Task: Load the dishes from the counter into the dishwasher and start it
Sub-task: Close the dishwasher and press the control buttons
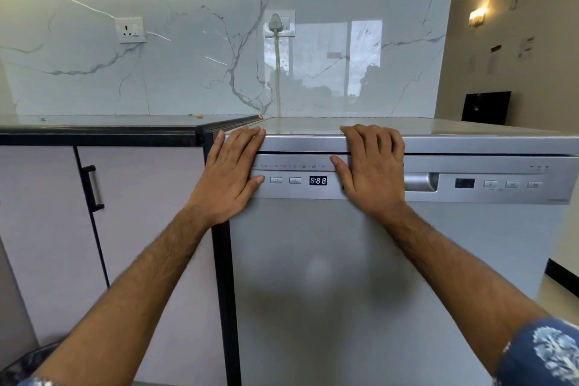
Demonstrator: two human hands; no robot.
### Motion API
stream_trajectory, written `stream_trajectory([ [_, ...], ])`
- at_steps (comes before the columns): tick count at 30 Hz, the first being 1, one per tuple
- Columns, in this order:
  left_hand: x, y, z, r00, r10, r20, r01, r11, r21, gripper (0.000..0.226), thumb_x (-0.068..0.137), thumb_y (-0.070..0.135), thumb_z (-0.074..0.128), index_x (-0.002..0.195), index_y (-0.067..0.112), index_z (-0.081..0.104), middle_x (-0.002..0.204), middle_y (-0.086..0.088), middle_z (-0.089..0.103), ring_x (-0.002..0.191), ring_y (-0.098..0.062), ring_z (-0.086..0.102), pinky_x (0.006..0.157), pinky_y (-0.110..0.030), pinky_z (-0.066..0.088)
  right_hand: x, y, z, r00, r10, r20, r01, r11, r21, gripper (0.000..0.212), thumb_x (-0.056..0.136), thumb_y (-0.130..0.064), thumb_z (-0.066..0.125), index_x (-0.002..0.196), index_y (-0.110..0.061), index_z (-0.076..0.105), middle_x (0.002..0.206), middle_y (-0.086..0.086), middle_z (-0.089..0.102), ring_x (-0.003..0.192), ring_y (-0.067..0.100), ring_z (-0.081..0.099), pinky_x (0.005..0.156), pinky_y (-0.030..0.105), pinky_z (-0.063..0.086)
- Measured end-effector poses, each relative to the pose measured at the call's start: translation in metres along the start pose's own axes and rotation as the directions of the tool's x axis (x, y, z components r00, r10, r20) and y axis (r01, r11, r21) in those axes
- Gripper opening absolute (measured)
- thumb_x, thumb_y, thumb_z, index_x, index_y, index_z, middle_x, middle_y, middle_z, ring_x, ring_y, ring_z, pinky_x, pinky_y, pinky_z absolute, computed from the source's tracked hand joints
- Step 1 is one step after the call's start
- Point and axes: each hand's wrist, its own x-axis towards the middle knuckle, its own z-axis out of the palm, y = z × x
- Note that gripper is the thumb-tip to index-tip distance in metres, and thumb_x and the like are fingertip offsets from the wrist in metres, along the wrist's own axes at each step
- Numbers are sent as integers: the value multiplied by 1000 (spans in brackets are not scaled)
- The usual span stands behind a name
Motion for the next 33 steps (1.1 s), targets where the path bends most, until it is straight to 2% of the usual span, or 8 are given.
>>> stream_trajectory([
  [3, 5, 20, 8, 990, -109, -88, 111, 994, 19, 69, 100, 49, 40, 155, 8, 25, 153, -12, 34, 148, -27, 25, 123, -54, 9, 0, 0, 0, 1000, -5, -4, 5, 1000, 0, 55, 100, -51, 40, 138, -13, 49, 132, 8, 53, 121, 28, 46, 111, 45, 25],
  [8, 8, 37, 26, 970, -214, -120, 224, 972, 76, 75, 100, 45, 48, 156, 5, 19, 160, -16, 24, 152, -32, 13, 123, -56, 8, -3, 5, -1, 997, -72, 8, 72, 997, -10, 62, 102, -49, 37, 150, -10, 36, 147, 9, 44, 137, 28, 38, 120, 47, 19],
  [11, 8, 36, 29, 968, -216, -131, 229, 969, 91, 76, 99, 44, 50, 156, 4, 19, 160, -16, 24, 152, -33, 13, 123, -56, 8, -4, 9, -2, 994, -101, 41, 102, 994, -40, 65, 103, -49, 34, 154, -9, 28, 154, 11, 36, 142, 29, 32, 121, 47, 17],
  [21, 8, 36, 33, 959, -211, -189, 228, 971, 74, 74, 98, 42, 50, 156, 5, 22, 159, -14, 27, 152, -32, 16, 122, -57, 11, -8, 10, 1, 991, -111, 68, 116, 991, -73, 66, 104, -49, 32, 156, -10, 22, 160, 12, 27, 147, 30, 24, 121, 49, 14],
  [33, 8, 36, 34, 954, -226, -198, 245, 966, 78, 74, 99, 45, 45, 156, 5, 21, 160, -14, 26, 152, -31, 15, 122, -57, 10, -7, 10, 2, 991, -113, 78, 119, 990, -77, 67, 104, -50, 30, 157, -10, 19, 161, 12, 26, 148, 30, 24, 122, 48, 12],
])
